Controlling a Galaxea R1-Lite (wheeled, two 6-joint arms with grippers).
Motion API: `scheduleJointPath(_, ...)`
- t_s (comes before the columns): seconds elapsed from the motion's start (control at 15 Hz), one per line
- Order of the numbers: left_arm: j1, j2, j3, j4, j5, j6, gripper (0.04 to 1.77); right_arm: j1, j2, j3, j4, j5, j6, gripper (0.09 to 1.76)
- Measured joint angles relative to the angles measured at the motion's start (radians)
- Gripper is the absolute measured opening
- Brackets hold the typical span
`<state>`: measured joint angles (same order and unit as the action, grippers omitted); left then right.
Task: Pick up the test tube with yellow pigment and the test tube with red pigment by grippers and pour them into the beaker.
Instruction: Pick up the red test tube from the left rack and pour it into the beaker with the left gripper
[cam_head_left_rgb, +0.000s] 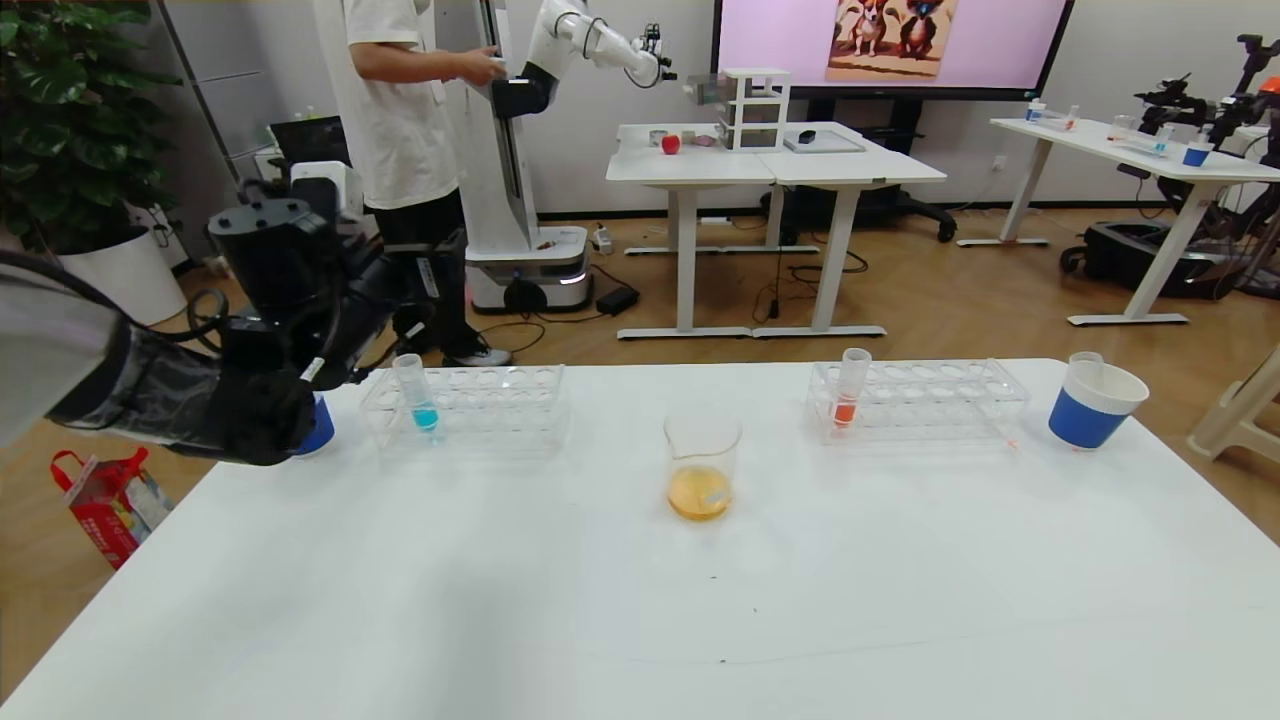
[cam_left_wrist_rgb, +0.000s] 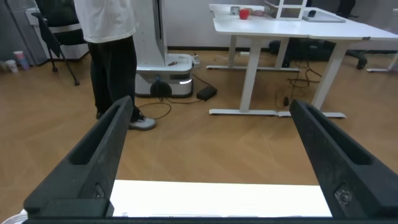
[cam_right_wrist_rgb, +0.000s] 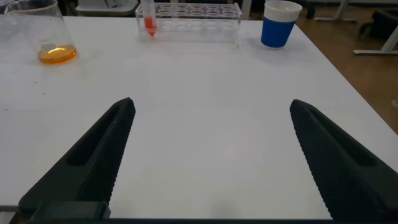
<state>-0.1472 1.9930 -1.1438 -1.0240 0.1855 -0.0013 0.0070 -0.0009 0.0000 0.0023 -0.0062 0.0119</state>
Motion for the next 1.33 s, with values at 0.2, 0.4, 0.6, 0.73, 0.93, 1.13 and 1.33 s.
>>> scheduleJointPath(0.2,-0.038,-0.13,0.027,0.058,-0.002,0.033,1.75,0.0,0.0,0.0,0.0,0.0,0.0,1.74)
scheduleJointPath(0.4,-0.056,-0.298,0.094,0.104,-0.001,0.129,1.75,0.0,0.0,0.0,0.0,0.0,0.0,1.74)
scheduleJointPath(0.6,-0.057,-0.493,0.176,0.215,0.006,0.184,1.75,0.0,0.0,0.0,0.0,0.0,0.0,1.74)
scheduleJointPath(0.73,-0.055,-0.635,0.228,0.321,0.073,0.213,1.75,0.0,0.0,0.0,0.0,0.0,0.0,1.74)
scheduleJointPath(0.93,-0.059,-0.856,0.305,0.466,0.176,0.257,1.75,0.0,0.0,0.0,0.0,0.0,0.0,1.74)
scheduleJointPath(1.13,-0.06,-1.089,0.411,0.578,0.221,0.302,1.75,0.0,0.0,0.0,0.0,0.0,0.0,1.74)
scheduleJointPath(1.33,-0.038,-1.318,0.514,0.686,0.233,0.324,1.75,0.0,0.0,0.0,0.001,0.0,0.0,1.74)
